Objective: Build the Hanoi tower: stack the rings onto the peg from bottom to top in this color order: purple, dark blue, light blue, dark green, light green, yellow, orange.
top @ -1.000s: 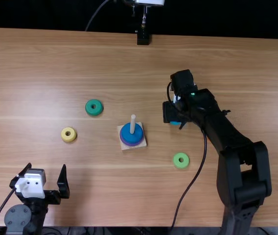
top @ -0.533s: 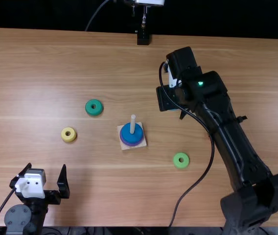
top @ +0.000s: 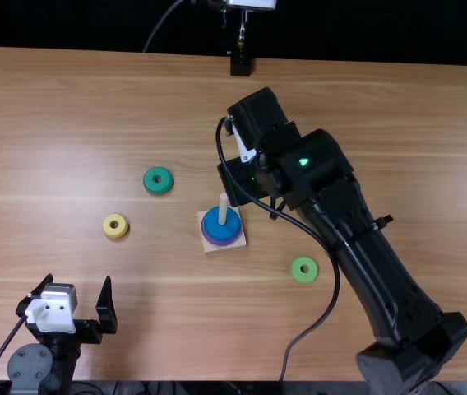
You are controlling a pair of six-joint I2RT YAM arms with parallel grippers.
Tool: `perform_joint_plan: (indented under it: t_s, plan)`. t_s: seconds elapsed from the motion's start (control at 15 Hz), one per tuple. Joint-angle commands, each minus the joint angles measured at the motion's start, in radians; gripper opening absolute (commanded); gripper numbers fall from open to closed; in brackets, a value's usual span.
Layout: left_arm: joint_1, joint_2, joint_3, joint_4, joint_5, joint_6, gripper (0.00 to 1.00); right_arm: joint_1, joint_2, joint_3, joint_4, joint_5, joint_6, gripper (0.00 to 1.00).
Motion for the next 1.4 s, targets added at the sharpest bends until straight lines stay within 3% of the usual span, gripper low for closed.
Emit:
perform_joint_plan:
  t_s: [0.0, 1.33]
  plan:
    - [0.01, -0.012, -0.105, -0.079, 0.008, -0.004, 1.0, 0.029, -0.032, 0.03, 0.003, 0.01, 0.007, 0.0]
    - [0.013, -0.012, -0.105, -0.079, 0.008, -0.004, 1.0, 0.091, -0.015, -0.021, 0.015, 0.004, 0.014, 0.0]
